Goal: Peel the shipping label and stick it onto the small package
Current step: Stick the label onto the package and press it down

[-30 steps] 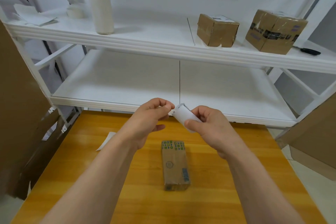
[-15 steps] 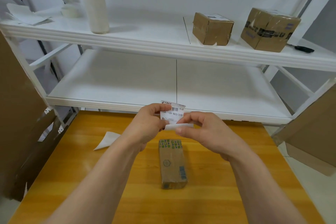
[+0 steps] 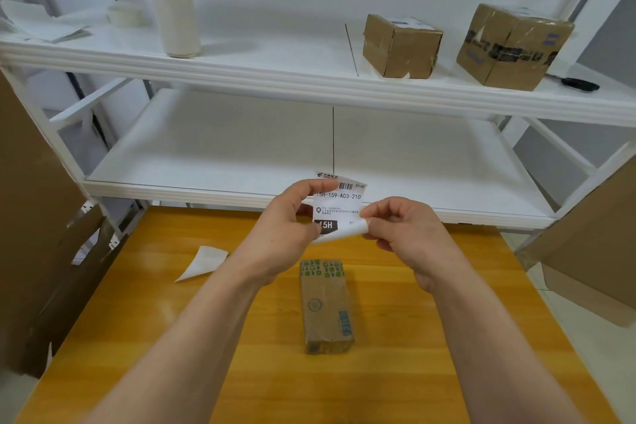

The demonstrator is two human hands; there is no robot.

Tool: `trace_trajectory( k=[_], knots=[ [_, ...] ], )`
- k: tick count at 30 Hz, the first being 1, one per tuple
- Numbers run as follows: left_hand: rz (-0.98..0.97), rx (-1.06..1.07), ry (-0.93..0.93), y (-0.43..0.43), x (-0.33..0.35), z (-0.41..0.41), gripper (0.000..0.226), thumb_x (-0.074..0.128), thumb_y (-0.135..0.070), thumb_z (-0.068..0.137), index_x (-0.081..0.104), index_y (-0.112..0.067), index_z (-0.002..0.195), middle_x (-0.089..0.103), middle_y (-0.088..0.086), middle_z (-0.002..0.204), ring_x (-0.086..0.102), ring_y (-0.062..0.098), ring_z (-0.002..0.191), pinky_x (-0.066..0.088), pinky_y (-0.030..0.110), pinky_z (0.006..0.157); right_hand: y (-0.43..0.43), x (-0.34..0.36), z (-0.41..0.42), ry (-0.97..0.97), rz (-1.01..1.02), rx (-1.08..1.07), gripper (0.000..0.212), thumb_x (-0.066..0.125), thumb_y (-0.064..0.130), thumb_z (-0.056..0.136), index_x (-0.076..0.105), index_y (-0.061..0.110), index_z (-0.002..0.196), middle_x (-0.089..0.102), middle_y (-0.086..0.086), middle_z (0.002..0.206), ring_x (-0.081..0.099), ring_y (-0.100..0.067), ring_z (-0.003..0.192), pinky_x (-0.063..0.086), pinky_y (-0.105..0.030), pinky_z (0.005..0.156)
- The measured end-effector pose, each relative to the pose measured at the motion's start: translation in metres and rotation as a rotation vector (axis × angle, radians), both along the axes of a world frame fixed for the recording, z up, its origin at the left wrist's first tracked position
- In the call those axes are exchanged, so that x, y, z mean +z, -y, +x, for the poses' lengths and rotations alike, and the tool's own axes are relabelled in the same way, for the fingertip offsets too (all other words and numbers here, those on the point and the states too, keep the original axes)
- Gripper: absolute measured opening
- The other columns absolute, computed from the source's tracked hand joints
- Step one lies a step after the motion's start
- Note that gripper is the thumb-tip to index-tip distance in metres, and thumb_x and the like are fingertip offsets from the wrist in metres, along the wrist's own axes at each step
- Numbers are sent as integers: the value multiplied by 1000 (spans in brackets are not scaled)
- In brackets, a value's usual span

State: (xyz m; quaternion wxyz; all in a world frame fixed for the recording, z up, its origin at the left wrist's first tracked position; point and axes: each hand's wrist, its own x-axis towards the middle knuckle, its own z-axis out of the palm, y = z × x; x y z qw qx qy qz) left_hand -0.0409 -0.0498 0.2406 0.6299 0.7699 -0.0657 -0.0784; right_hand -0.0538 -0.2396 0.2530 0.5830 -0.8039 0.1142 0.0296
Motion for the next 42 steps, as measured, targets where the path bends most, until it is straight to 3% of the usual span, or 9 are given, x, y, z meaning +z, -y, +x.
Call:
trace_trajectory(
  k=[7,12,16,20,25,28,31,35,42],
  knots=[
    [-50,-21,-52,3,-19,8,60,63,11,84,64,-36,121,72,1,113,70,13,101,58,39,91,1,-15,9,-28,33,-21,17,70,-2,86,72,15,86,70,-4,82,60,-13,72,52,-28,69],
    [-89,4,-123,10,-36,11,45,71,6,84,65,-25,116,73,-1,111,72,5,89,59,22,73,4,-35,16,-33,83,-59,19,68,-4,86,72,14,90,72,-4,81,60,-15,73,51,-26,66],
    [-106,37,-171,14,-51,14,43,70,10,82,64,-22,111,74,1,107,74,7,84,59,23,70,6,-52,20,-47,66,-38,23,70,-3,85,74,19,94,75,-5,96,67,-15,86,52,-21,66],
    [-126,66,-225,16,-65,18,47,68,11,84,60,-18,121,76,7,106,75,16,91,61,26,74,7,-67,22,-82,76,28,35,71,-7,83,73,17,108,72,2,100,67,-12,92,54,-16,68],
    [-109,74,-295,17,-86,23,61,70,10,82,55,-22,132,74,6,106,73,17,95,61,27,76,9,-83,23,-135,50,146,63,74,-10,79,59,16,134,69,0,114,65,-24,102,56,-42,96],
    [-51,50,-301,17,-97,27,70,71,9,81,51,-27,137,71,5,111,69,14,99,61,26,76,12,-95,26,-159,34,182,71,74,-11,78,54,17,140,66,2,116,64,-19,103,55,-42,98],
    [-9,22,-291,17,-106,28,73,68,11,83,47,-30,140,62,4,122,63,11,101,58,17,66,14,-107,27,-183,23,215,75,75,-10,78,52,20,143,64,6,115,62,-13,100,55,-39,97],
    [18,7,-268,18,-121,31,75,60,16,84,47,-30,142,50,-1,137,56,5,87,52,13,58,17,-124,30,-198,-3,221,75,74,-10,78,52,20,142,62,5,117,61,-10,93,56,-30,85],
    [81,24,-281,28,-156,35,74,54,21,85,46,-22,145,45,-2,142,57,-8,71,48,9,56,21,-166,35,-217,-106,246,74,76,-6,78,52,21,143,56,7,118,52,-11,79,46,-23,76]
  ],
)
